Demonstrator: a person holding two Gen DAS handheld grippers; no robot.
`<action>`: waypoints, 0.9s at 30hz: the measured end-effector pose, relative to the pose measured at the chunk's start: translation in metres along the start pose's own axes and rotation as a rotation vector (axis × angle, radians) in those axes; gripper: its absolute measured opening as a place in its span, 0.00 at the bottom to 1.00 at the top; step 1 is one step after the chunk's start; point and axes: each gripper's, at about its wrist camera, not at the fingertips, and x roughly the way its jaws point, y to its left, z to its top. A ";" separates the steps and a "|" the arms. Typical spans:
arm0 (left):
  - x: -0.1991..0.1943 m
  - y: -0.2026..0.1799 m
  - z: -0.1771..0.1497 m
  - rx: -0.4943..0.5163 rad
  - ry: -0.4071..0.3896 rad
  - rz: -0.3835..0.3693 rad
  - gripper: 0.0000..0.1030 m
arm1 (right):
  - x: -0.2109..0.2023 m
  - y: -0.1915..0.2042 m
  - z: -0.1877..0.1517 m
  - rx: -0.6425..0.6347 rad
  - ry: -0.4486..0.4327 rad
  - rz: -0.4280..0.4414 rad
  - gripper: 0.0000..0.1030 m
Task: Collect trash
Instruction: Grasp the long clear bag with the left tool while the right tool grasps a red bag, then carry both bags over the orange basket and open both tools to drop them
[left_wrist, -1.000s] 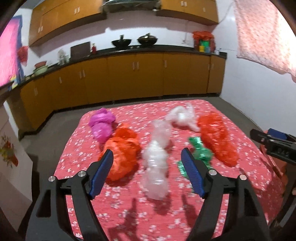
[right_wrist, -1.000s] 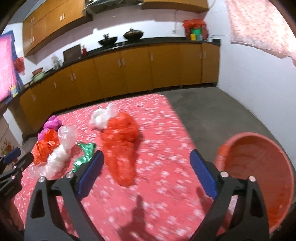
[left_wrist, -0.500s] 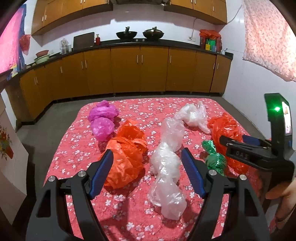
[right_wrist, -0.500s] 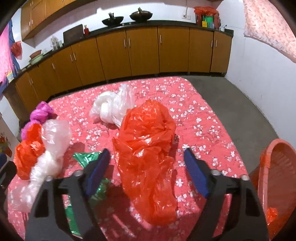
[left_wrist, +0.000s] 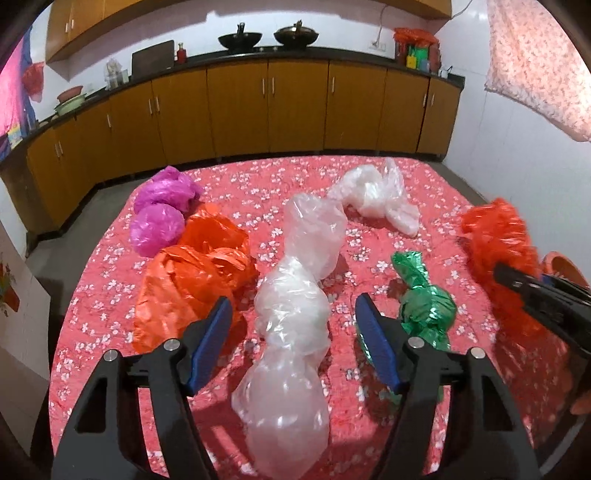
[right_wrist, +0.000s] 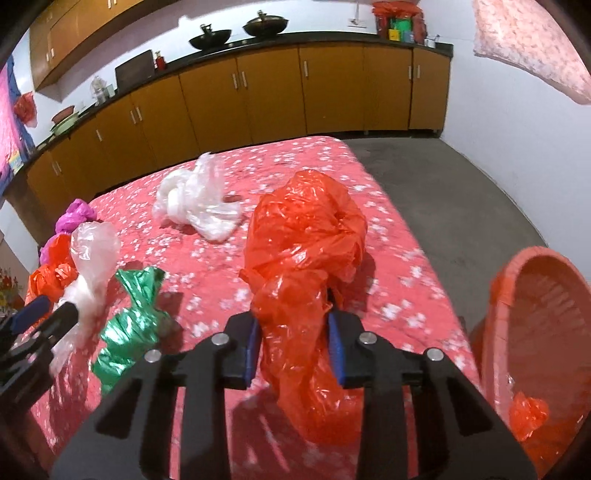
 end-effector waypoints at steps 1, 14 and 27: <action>0.003 -0.002 0.001 0.001 0.007 0.002 0.65 | -0.002 -0.003 -0.001 0.006 -0.001 0.000 0.30; 0.028 -0.006 0.003 -0.017 0.075 0.017 0.38 | -0.023 -0.020 -0.008 0.019 -0.023 -0.001 0.30; -0.020 -0.021 0.010 0.016 -0.007 -0.030 0.35 | -0.062 -0.043 -0.012 0.075 -0.079 -0.013 0.30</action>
